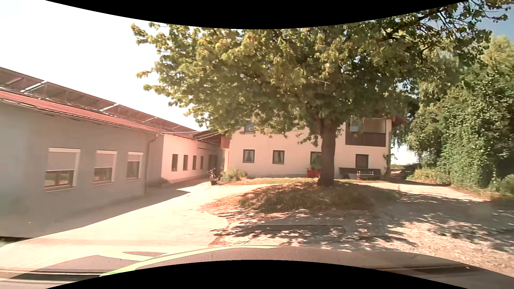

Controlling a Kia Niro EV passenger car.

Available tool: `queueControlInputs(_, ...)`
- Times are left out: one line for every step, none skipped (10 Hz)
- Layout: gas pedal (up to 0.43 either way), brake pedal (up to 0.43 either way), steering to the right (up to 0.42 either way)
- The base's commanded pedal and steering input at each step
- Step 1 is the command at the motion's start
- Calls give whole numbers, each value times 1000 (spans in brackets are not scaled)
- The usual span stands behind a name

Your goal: Follow the waypoints while adhering to traffic rules and regulations

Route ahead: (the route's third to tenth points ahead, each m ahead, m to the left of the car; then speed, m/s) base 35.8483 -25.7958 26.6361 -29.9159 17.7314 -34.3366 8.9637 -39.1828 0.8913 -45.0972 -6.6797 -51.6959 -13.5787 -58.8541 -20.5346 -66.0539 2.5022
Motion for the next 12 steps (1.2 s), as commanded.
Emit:
queueControlInputs(59, 0, 762)
queueControlInputs(59, 0, 734)
queueControlInputs(87, 0, 711)
queueControlInputs(98, 0, 689)
queueControlInputs(98, 0, 661)
queueControlInputs(98, 0, 633)
queueControlInputs(98, 0, 592)
queueControlInputs(98, 0, 550)
queueControlInputs(118, 0, 514)
queueControlInputs(118, 0, 475)
queueControlInputs(118, 0, 434)
queueControlInputs(118, 0, 394)
